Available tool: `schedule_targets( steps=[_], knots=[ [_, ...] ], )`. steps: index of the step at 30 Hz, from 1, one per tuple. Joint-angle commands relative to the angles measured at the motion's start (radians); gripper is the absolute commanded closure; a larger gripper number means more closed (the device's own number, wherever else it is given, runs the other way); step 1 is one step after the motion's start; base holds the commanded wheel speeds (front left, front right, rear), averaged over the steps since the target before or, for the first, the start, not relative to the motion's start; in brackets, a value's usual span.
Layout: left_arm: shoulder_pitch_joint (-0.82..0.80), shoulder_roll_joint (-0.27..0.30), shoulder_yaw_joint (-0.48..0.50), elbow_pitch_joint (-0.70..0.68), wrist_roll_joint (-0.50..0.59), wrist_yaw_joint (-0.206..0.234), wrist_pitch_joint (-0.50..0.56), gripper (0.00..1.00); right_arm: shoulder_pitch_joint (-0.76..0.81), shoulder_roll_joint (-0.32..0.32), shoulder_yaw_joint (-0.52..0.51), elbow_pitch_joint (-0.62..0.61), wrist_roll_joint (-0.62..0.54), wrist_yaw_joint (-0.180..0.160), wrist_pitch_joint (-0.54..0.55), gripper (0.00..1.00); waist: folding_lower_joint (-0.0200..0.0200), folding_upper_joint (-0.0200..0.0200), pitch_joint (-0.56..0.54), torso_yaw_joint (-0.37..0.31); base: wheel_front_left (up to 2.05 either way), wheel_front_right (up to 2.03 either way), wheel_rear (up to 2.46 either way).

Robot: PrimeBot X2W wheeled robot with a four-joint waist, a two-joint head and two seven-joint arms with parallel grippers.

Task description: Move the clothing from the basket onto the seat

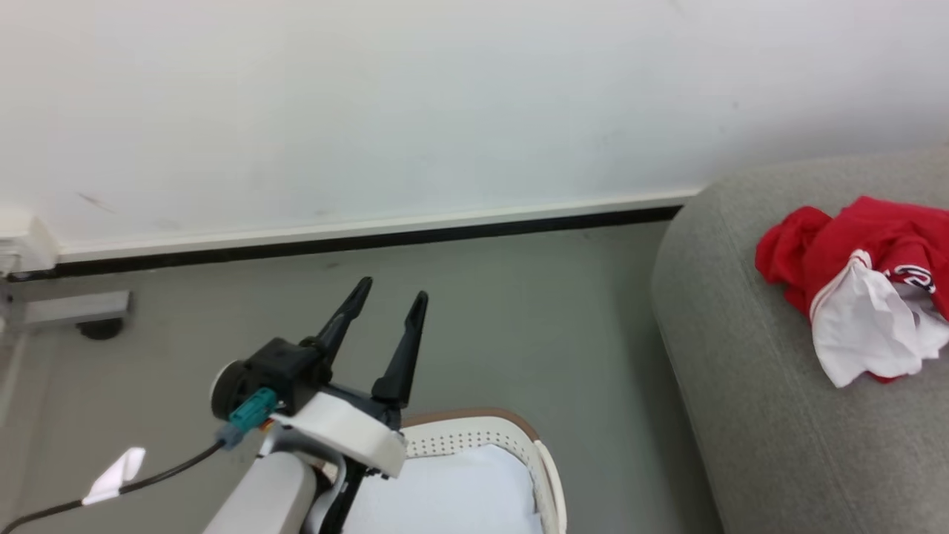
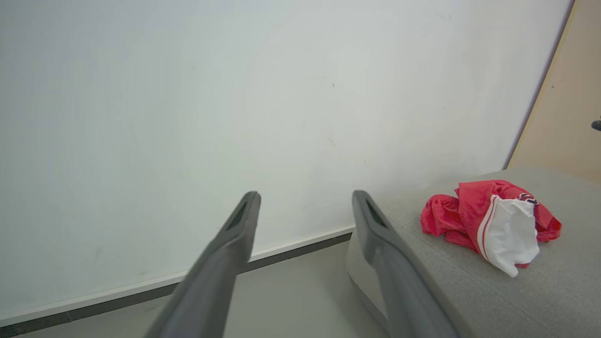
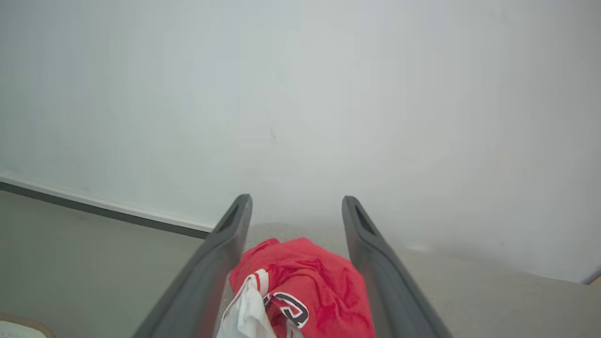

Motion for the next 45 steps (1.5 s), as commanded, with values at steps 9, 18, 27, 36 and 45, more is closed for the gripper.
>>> schedule_targets(
  steps=[9,18,27,36,45],
  knots=[
    [0.115,0.02,0.109,-0.032,-0.034,-0.009,0.0,0.0,0.275,0.181,-0.363,-0.226,-0.148,-0.002,-0.008,0.0,0.0003,0.0,-0.076,0.09,0.0,0.0,0.0],
    [0.222,-0.019,0.234,-0.094,0.015,0.004,0.0,0.0,0.555,0.491,-0.591,-0.451,-0.32,-0.002,-0.008,0.0,0.0003,0.0,-0.088,0.116,0.0,0.0,0.0],
    [0.306,-0.074,0.324,-0.064,0.075,-0.047,0.0,0.0,0.644,0.652,-0.611,-0.495,-0.441,-0.002,-0.007,0.0,0.0003,0.0,-0.086,0.118,0.0,0.0,0.0],
    [0.315,-0.106,0.383,-0.037,0.12,-0.077,0.0,0.0,0.668,0.694,-0.602,-0.49,-0.478,-0.002,-0.007,0.0,0.0003,0.0,-0.084,0.122,0.0,0.0,0.0],
    [0.303,-0.122,0.413,-0.029,0.147,-0.097,0.0,0.0,0.657,0.709,-0.607,-0.486,-0.485,-0.002,-0.007,0.0,0.0003,0.0,-0.085,0.12,0.0,0.0,0.0]
  ],
)
